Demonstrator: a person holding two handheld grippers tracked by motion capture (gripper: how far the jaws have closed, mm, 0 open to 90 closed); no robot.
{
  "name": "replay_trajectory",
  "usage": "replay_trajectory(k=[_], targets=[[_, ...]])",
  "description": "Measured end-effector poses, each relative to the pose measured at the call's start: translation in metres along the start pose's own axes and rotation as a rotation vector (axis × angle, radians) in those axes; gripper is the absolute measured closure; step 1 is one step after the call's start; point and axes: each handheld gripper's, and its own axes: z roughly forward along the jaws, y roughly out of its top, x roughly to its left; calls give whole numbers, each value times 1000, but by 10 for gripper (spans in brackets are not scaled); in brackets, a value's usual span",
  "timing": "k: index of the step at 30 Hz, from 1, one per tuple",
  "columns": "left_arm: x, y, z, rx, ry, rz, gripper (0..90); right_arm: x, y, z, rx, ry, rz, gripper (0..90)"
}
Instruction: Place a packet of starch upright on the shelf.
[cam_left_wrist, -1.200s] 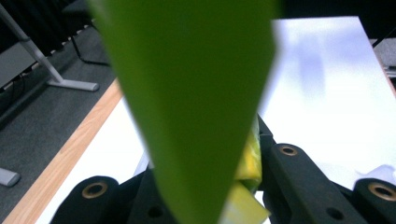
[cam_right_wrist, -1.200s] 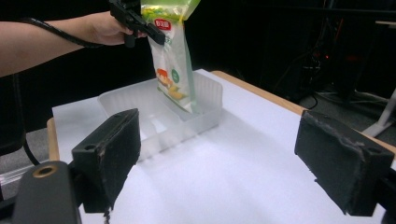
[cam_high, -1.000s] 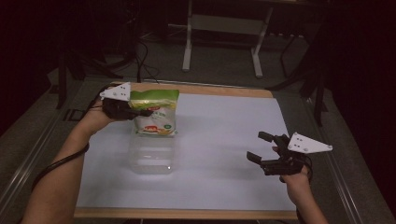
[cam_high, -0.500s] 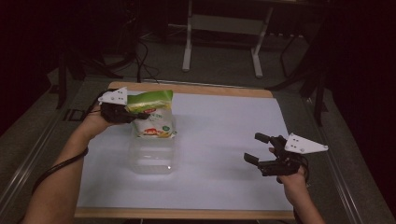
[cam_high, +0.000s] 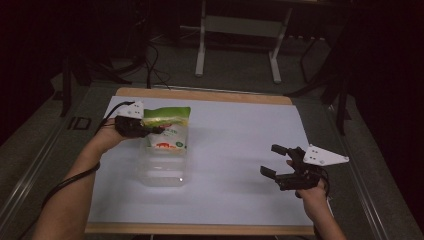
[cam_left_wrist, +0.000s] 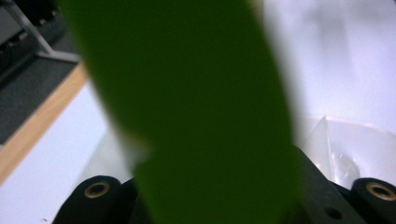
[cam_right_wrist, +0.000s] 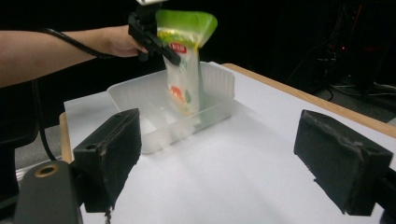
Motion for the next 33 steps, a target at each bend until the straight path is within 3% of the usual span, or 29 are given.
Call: replay_trajectory(k=[2,6,12,13,17,18,19,20,21,22,23,24,26,27,29,31,33], targets=[[0,-1,1,-6,3,0,768,-1,-1,0,1,-3,3,149],[5,-11,2,-27,8,-49,771,-3,-3,0,2,-1,14,151],[5,-17,1,-43,14,-62,772,-2,-4,1,9,3,10,151],[6,-17,1,-41,12,-83,771,-2,-4,1,7,5,14,151],[5,-12,2,-15,28,-106,754,-2,-3,1,7,5,13,151],[5,-12,2,-27,49,-124,685,-2,-3,0,8,5,14,151],[2,-11,4,-46,103,-129,496,-2,-3,0,8,5,12,151],[-1,-10,4,-53,131,-119,375,-2,-3,0,9,4,12,151],[-2,-9,4,-65,114,-121,331,-2,-3,0,9,4,12,151],[-3,-8,3,-80,95,-154,215,-3,-3,-1,10,2,13,151],[-4,-6,2,-90,85,-178,215,-3,-3,-1,10,2,13,151],[-6,-5,1,-102,87,-184,154,-3,-2,-1,10,1,13,151],[-7,-2,-8,-137,105,-215,137,-3,-2,-1,10,0,13,151],[-7,-2,-8,-137,105,-215,133,-3,-2,-1,10,0,13,151],[-8,-1,-13,-139,107,-231,6,-3,-2,-1,10,1,14,151],[-13,2,-17,-101,153,-252,0,-2,-2,-1,8,3,16,151],[-16,3,-22,-97,138,-268,0,-2,-2,-1,9,3,14,151]])
